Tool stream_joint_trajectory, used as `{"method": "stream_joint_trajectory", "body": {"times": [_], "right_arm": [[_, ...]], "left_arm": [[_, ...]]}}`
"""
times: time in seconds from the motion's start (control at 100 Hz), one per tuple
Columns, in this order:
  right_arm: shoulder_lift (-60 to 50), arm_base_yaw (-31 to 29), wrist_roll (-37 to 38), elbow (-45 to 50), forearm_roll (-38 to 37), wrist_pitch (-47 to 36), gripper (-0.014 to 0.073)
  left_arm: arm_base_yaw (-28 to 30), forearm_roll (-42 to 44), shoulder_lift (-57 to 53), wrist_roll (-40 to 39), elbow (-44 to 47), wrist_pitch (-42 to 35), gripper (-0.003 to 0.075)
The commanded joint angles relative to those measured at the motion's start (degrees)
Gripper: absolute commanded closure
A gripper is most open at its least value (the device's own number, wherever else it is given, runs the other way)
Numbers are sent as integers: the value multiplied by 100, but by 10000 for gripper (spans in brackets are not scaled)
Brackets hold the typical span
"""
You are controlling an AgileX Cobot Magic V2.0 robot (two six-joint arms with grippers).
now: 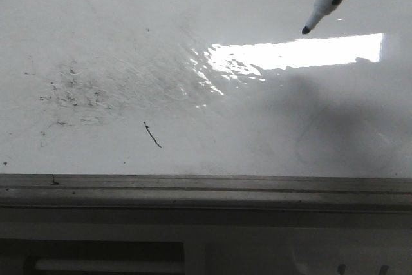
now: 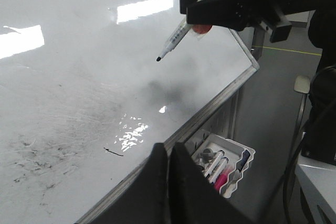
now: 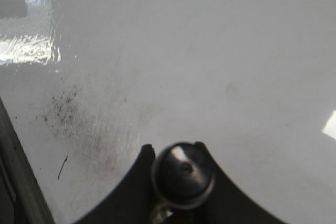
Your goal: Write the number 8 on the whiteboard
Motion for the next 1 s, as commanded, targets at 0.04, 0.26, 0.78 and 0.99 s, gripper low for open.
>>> {"method": "stream_joint_trajectory", "body": {"times": [0.04,0.26,0.78,0.99], "right_arm": [[145,-11,-152,-157,-39,-559,637],[157,-87,-167,-157,-39,-563,637],[408,-655,-167,-157,-2,-566,637],[836,-655,-167,-157,185,-566,637]], "left_arm": [[7,-58,55,-62,-159,-350,741],[7,-266,55,-62,-159,-360,741],[7,-949,55,-62,-159,-360,741],[7,-952,55,-62,-159,-360,741]]}}
